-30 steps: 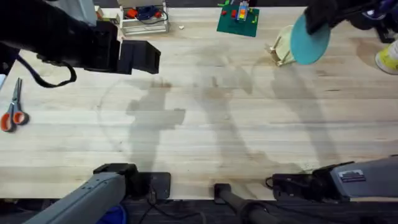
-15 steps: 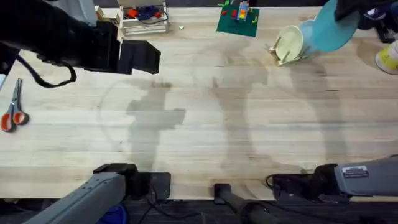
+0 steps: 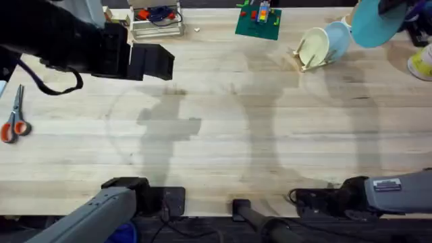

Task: Pick up the plates from the table one by one and place each into a slot on the dish rack.

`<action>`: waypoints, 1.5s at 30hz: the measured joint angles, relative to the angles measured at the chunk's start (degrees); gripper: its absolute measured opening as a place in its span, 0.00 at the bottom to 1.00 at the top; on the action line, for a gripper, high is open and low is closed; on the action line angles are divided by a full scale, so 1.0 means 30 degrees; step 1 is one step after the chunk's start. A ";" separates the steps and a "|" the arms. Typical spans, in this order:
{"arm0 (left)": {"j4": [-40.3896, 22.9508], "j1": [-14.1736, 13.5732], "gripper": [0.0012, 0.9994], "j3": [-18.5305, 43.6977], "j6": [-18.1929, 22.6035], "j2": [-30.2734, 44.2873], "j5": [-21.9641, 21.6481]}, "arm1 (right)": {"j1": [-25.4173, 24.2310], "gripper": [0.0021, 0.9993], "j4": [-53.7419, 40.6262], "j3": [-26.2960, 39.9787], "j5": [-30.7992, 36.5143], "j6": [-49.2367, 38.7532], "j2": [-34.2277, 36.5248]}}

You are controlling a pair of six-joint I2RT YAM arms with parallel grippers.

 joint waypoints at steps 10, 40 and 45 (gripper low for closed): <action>0.0051 0.0000 1.00 0.0000 0.0000 0.0000 0.0000 | -0.0007 0.03 -0.0593 0.0000 0.0282 -0.0689 0.0000; 0.0058 0.0000 1.00 0.0000 0.0000 0.0000 0.0000 | -0.1020 0.03 -0.0388 0.0087 -0.0934 -0.2029 0.2620; 0.0058 0.0000 1.00 0.0000 -0.0007 0.0000 0.0000 | -0.1020 0.03 0.0676 0.0087 -0.0952 -0.2142 0.2747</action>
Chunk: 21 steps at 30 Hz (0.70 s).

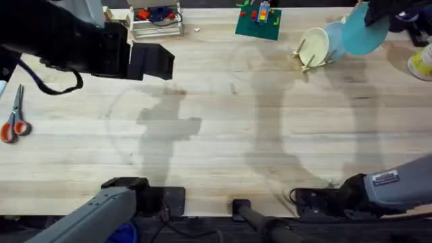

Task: Pick up the plates from the table one by one and place each into a slot on the dish rack.

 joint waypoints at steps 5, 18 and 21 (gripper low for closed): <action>0.0000 0.0000 1.00 0.0000 0.0004 0.0000 0.0000 | 0.0000 0.03 0.0876 0.0000 0.0000 -0.0007 0.0007; 0.0000 0.0000 1.00 0.0000 0.0007 0.0000 0.0000 | 0.0022 0.03 0.2220 0.0000 -0.0004 -0.0007 0.1368; -0.0007 0.0000 1.00 0.0000 -0.0001 0.0000 0.0000 | 0.0037 0.03 0.2533 0.0000 0.0000 0.0001 0.1659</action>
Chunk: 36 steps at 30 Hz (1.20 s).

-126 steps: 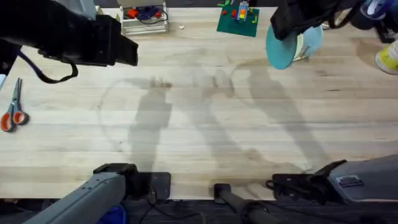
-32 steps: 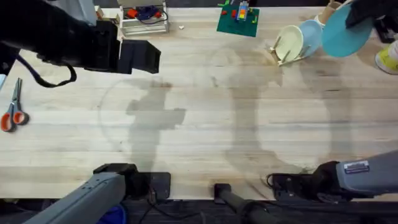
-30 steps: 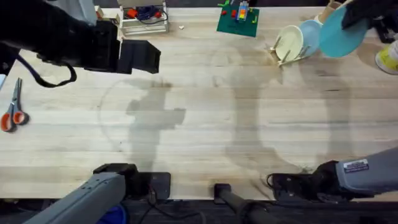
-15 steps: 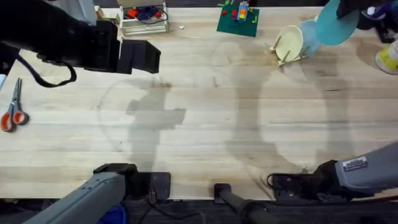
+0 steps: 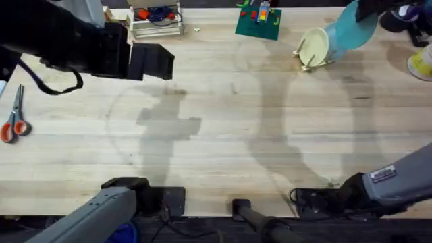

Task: Pick up the plates from the table one by one and place each into a slot on the dish rack.

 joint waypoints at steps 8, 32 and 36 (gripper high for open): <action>0.0000 0.0000 1.00 0.0000 0.0007 0.0000 0.0000 | 0.0153 0.03 0.1538 0.0000 0.0000 0.0169 0.0294; -0.0003 0.0000 1.00 0.0007 0.0003 0.0000 0.0000 | 0.1187 0.03 0.2399 0.0000 0.1055 0.0590 0.2224; -0.0007 0.0000 1.00 0.0007 0.0001 0.0000 0.0000 | 0.1187 0.03 0.2406 0.0000 0.1246 0.0590 0.2224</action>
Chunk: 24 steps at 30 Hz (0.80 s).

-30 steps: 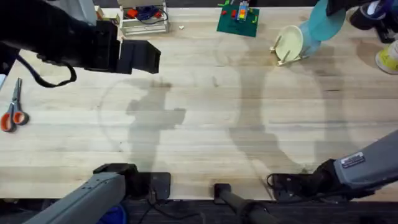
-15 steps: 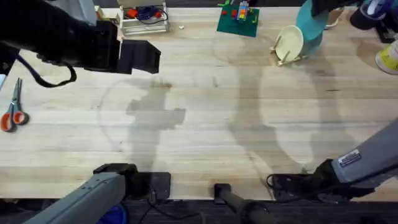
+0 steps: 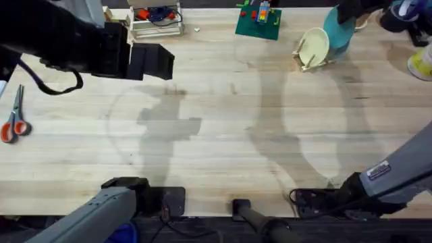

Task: Pick up the plates from the table one by one and place each into a slot on the dish rack.

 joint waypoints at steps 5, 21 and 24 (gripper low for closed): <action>0.0000 0.0000 1.00 0.0000 0.0006 0.0000 0.0000 | 0.0000 0.03 -0.0029 0.0000 0.0051 0.0000 0.0000; 0.0000 0.0000 1.00 0.0000 0.0003 0.0000 0.0000 | 0.0000 0.03 -0.0087 0.0007 0.0058 0.0000 0.0991; 0.0000 0.0000 1.00 0.0000 0.0006 0.0000 0.0000 | 0.0000 0.04 -0.0095 0.0007 0.0058 0.0007 0.0991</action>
